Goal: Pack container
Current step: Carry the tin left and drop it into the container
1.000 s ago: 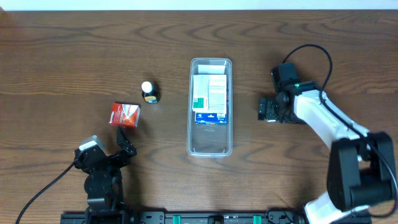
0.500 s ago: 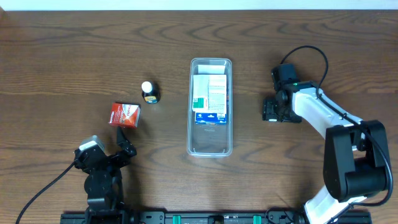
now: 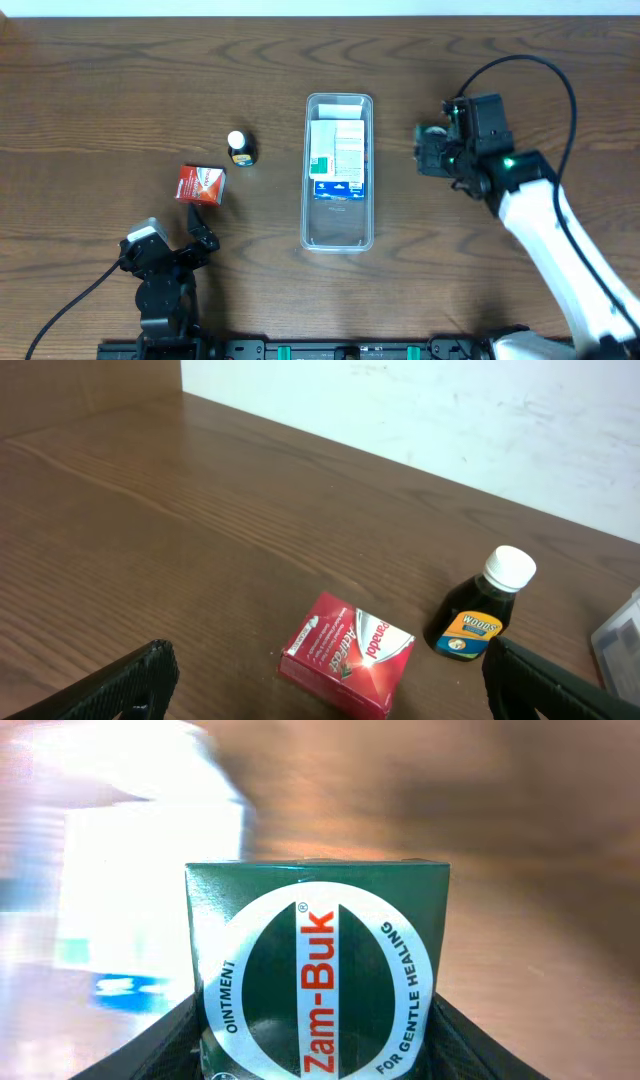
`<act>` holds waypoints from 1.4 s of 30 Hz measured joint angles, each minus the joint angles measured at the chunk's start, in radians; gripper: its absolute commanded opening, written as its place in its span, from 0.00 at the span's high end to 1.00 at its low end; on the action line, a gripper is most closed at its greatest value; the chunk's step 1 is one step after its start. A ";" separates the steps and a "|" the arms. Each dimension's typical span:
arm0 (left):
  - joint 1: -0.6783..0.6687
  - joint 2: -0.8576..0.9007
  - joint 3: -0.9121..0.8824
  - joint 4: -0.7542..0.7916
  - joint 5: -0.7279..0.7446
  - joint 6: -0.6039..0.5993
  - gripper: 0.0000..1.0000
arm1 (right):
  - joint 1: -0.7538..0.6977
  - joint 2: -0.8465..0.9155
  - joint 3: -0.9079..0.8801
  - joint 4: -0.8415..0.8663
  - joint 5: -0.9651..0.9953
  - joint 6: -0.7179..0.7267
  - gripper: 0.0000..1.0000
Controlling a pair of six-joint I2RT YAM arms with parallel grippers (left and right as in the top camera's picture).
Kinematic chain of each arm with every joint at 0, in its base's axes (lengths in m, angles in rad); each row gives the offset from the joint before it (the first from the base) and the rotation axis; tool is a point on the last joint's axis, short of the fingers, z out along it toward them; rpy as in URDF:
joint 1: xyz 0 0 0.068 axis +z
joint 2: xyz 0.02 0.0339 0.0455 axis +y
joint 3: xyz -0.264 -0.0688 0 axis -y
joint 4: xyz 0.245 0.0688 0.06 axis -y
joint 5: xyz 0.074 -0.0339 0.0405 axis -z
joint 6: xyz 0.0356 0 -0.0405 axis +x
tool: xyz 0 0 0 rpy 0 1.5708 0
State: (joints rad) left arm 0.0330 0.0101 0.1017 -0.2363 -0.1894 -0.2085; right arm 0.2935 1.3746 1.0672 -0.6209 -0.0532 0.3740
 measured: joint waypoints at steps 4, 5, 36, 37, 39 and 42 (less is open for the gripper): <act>0.000 0.000 0.000 0.000 0.000 0.000 0.02 | 0.126 -0.054 0.002 0.080 -0.020 0.049 0.51; 0.000 0.000 0.000 0.000 0.000 0.000 0.02 | 0.160 -0.053 0.002 0.103 -0.023 0.061 0.51; 0.000 0.000 0.000 0.000 0.000 0.000 0.02 | 0.316 0.348 0.061 0.389 0.130 0.198 0.34; 0.000 0.000 0.000 0.000 0.000 0.000 0.02 | 0.316 0.348 0.068 0.383 0.134 0.198 0.40; 0.000 0.000 0.000 0.000 0.000 0.000 0.02 | 0.316 0.348 0.087 0.365 0.140 0.198 0.57; 0.000 0.000 0.000 0.000 0.000 0.000 0.02 | 0.318 0.348 0.116 0.341 0.142 0.200 0.72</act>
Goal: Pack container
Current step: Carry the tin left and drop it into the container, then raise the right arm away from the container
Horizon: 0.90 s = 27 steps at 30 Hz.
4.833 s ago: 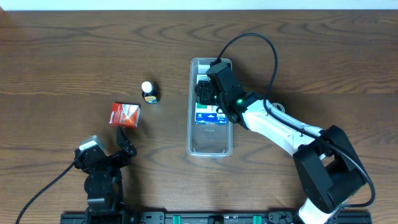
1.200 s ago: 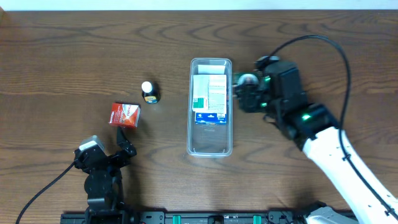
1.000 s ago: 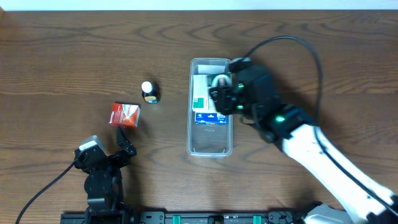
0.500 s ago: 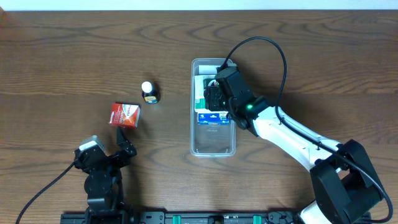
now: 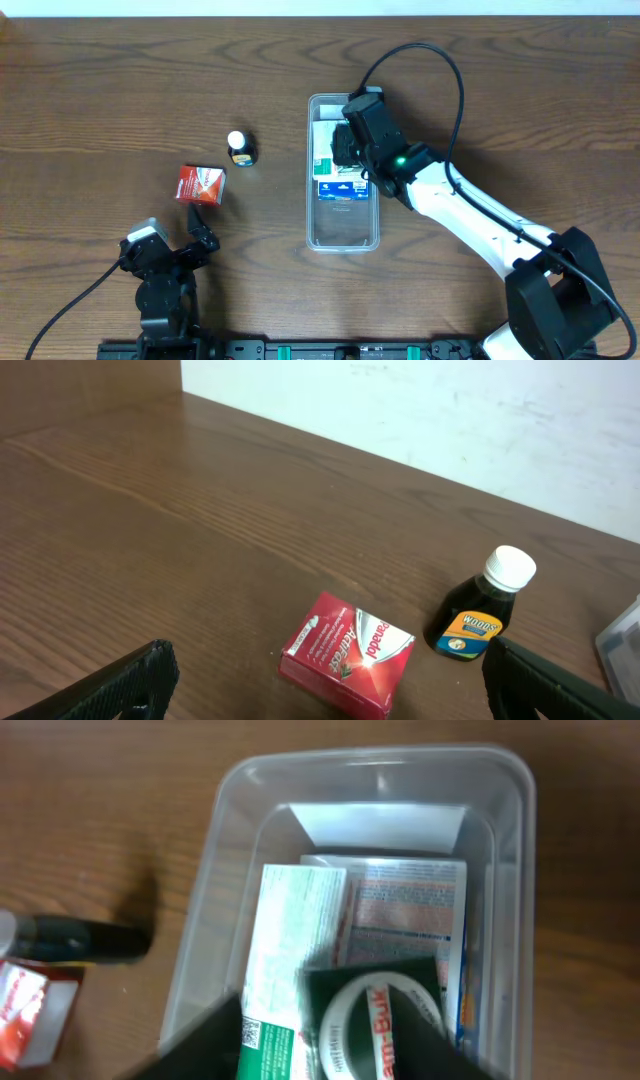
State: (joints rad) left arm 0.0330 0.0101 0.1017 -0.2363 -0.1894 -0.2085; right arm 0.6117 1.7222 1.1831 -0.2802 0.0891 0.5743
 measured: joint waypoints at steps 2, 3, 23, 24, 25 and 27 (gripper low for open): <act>0.000 0.000 0.000 0.000 0.000 0.000 0.02 | 0.003 0.000 0.007 -0.001 -0.001 0.002 0.76; 0.000 0.000 0.000 0.000 0.000 0.000 0.02 | 0.008 0.000 0.008 -0.002 0.001 -0.001 0.77; 0.000 0.000 0.000 0.000 0.000 0.000 0.02 | 0.025 -0.058 0.031 -0.017 0.040 -0.075 0.45; 0.000 0.000 0.000 0.000 0.000 0.000 0.02 | 0.014 -0.105 0.035 -0.036 0.043 -0.085 0.43; 0.000 0.000 0.000 0.000 0.000 0.000 0.02 | 0.000 -0.149 0.040 -0.062 0.045 -0.091 0.40; 0.000 0.000 0.000 0.000 0.000 0.000 0.02 | -0.051 -0.261 0.056 -0.128 0.062 -0.106 0.30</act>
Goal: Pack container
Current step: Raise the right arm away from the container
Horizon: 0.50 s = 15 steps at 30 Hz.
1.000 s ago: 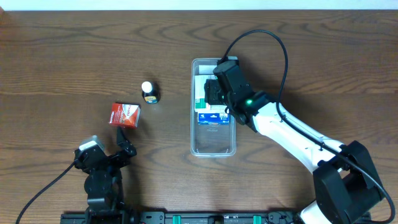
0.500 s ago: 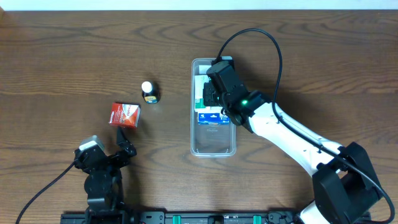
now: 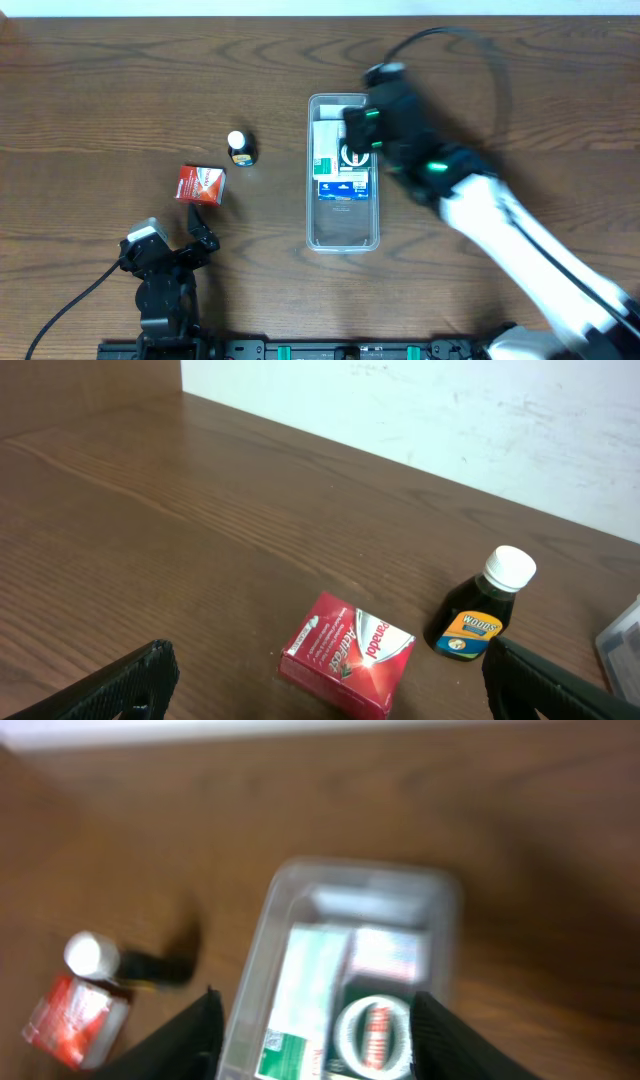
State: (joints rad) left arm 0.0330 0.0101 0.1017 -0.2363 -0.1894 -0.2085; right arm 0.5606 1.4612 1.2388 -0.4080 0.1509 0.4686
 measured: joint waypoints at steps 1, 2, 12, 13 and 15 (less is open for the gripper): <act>0.000 0.000 0.000 0.000 0.000 0.000 0.02 | -0.018 -0.034 0.005 -0.020 0.008 0.000 0.25; 0.000 0.000 0.000 0.000 0.000 0.000 0.02 | -0.054 -0.079 0.014 -0.048 0.013 -0.002 0.19; 0.000 0.000 0.000 0.000 0.000 0.000 0.02 | -0.277 -0.182 0.024 -0.191 0.045 -0.014 0.01; 0.000 0.000 0.000 0.000 0.000 0.000 0.02 | -0.285 -0.182 0.024 -0.202 0.048 -0.014 0.01; 0.000 0.000 0.000 0.000 0.000 0.000 0.02 | -0.291 -0.182 0.024 -0.229 0.049 -0.014 0.01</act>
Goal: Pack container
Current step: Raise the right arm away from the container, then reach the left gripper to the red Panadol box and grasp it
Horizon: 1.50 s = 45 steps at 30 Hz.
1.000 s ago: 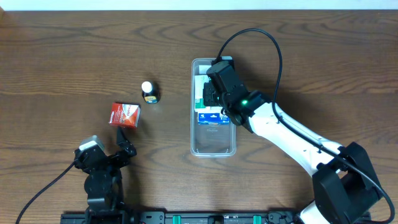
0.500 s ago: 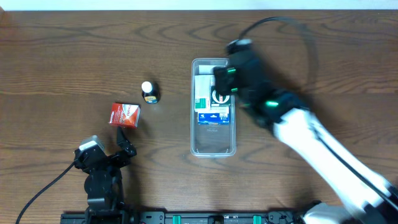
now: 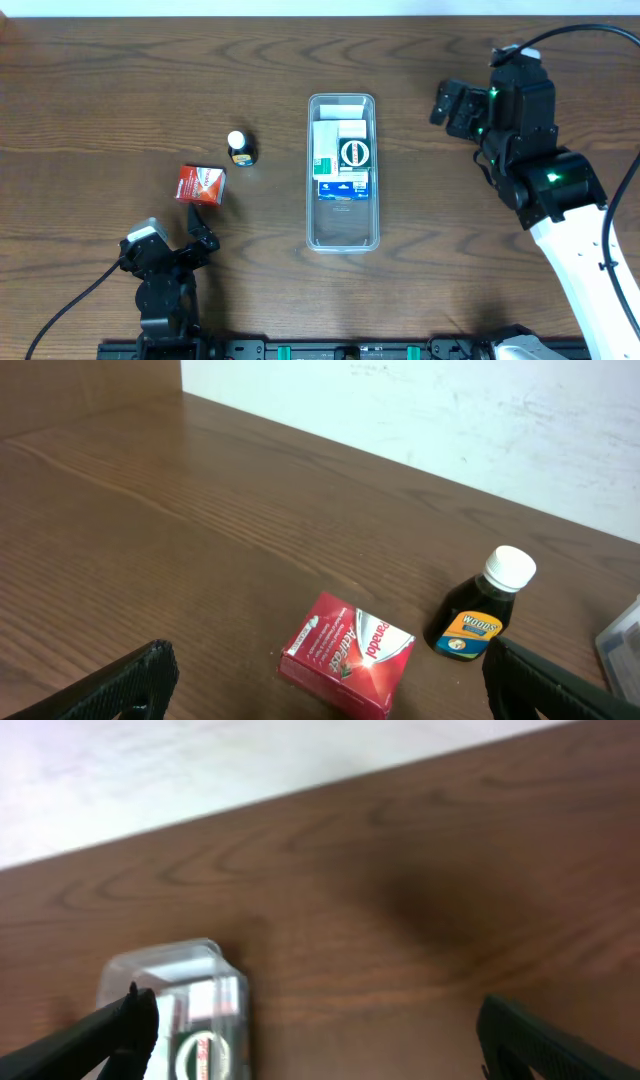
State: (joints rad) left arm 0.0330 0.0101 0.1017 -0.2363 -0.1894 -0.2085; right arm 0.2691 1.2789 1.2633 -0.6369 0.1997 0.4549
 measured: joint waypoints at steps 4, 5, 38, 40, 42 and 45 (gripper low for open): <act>0.000 0.000 0.000 0.000 0.000 0.000 0.02 | -0.002 0.000 0.000 -0.068 -0.001 0.000 0.01; 0.000 0.000 0.000 0.000 0.000 0.000 0.02 | -0.002 0.001 0.000 -0.082 -0.001 0.000 0.01; 0.000 0.483 0.533 -0.131 0.061 0.000 0.02 | -0.181 -0.127 -0.002 -0.202 -0.045 0.000 0.01; 0.000 0.602 0.643 -0.174 0.050 0.000 0.02 | -0.181 -0.127 -0.002 -0.202 -0.045 0.000 0.01; 0.000 0.714 0.734 -0.223 0.044 0.000 0.02 | -0.181 -0.127 -0.002 -0.203 -0.046 0.000 0.01; 0.000 0.860 0.825 -0.294 0.039 0.000 0.02 | -0.181 -0.127 -0.002 -0.203 -0.046 0.000 0.01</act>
State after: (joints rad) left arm 0.0330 0.8700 0.9268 -0.5304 -0.1505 -0.2085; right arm 0.0879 1.1519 1.2610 -0.8394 0.1539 0.4553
